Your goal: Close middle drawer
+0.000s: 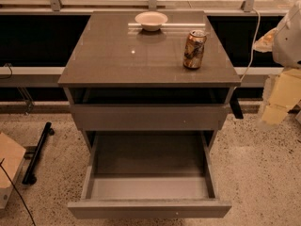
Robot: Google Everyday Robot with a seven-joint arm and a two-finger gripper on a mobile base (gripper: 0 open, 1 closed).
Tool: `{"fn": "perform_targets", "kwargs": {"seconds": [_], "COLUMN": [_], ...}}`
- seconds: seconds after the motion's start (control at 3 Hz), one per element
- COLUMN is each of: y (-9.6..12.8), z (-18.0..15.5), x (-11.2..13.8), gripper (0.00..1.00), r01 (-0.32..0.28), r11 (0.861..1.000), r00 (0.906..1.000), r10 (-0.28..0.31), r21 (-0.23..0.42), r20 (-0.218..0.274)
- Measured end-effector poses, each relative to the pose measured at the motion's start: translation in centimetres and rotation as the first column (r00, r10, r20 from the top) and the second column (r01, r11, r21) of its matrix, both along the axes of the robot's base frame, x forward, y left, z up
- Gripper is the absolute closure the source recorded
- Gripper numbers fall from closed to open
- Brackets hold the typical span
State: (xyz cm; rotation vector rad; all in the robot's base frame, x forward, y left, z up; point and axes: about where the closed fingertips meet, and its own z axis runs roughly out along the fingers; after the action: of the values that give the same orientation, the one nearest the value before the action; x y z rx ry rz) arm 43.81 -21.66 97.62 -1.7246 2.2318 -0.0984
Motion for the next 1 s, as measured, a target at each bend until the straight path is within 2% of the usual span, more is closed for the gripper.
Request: {"fn": "perform_targets", "kwargs": {"seconds": [0.33,0.67,1.0], "y": [0.0,0.1,0.3], "z": [0.0,0.3,-1.5], "x": [0.0,0.0,-0.4], "gripper": [0.00,0.19,0.41], "r01": [0.000,0.001,-0.027], "r11": [1.000,1.000,0.999], "r00": [1.0000,0.9999,0.9996], "r10": [0.000,-0.001,0.027], "r21": [0.000,0.000,0.031], "r20": [0.000,0.011,-0.011]}}
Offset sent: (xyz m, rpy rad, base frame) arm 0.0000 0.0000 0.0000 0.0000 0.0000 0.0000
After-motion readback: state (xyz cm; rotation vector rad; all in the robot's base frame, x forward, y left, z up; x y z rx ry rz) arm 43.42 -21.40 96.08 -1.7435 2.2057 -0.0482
